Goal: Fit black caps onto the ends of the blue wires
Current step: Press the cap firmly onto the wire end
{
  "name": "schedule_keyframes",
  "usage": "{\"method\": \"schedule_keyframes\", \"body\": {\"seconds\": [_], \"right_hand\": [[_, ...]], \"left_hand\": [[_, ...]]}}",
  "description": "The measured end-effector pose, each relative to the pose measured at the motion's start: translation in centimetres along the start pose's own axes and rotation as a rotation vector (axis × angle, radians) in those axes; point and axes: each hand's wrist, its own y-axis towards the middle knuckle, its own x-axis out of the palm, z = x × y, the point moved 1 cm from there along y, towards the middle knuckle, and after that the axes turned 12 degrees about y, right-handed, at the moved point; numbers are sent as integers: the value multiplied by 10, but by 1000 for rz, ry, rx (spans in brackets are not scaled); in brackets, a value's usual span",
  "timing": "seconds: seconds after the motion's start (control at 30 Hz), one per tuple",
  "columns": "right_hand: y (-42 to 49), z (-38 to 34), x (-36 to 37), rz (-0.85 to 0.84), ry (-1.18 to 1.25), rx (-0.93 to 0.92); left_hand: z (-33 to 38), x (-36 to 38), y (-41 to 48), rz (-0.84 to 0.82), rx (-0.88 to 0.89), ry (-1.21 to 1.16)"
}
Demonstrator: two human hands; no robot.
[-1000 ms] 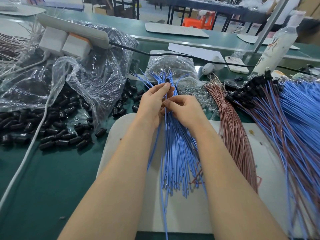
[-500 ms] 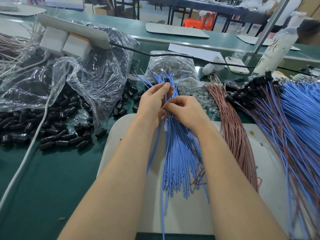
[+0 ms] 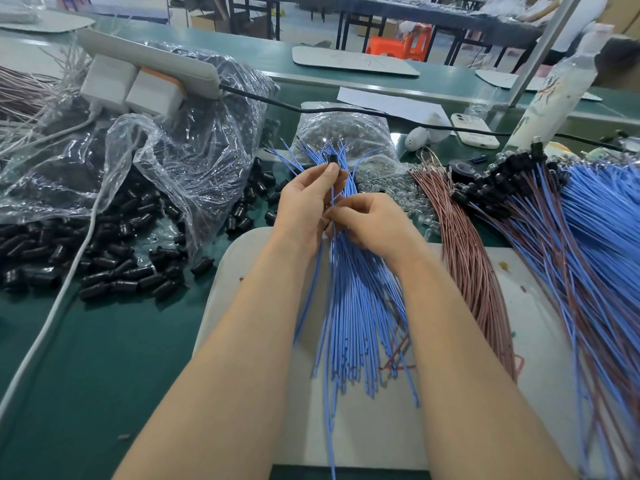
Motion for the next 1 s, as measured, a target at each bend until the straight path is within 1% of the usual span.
{"method": "schedule_keyframes", "body": {"seconds": [0.13, 0.23, 0.3, 0.57, 0.83, 1.0], "right_hand": [[6, 3, 4, 148, 128, -51], [8, 5, 4, 226, 138, -96], [8, 6, 4, 249, 139, -109], [8, 8, 5, 246, 86, -105], [3, 0, 7, 131, 58, -108], [-1, -5, 9, 104, -1, -109]], "left_hand": [[0, 1, -3, -34, 9, 32], [1, 2, -5, -51, 26, 61], [1, 3, -5, -56, 36, 71], [-3, 2, 1, -45, 32, 33], [-12, -1, 12, -1, 13, 5], [-13, -2, 14, 24, 1, -11]]}}
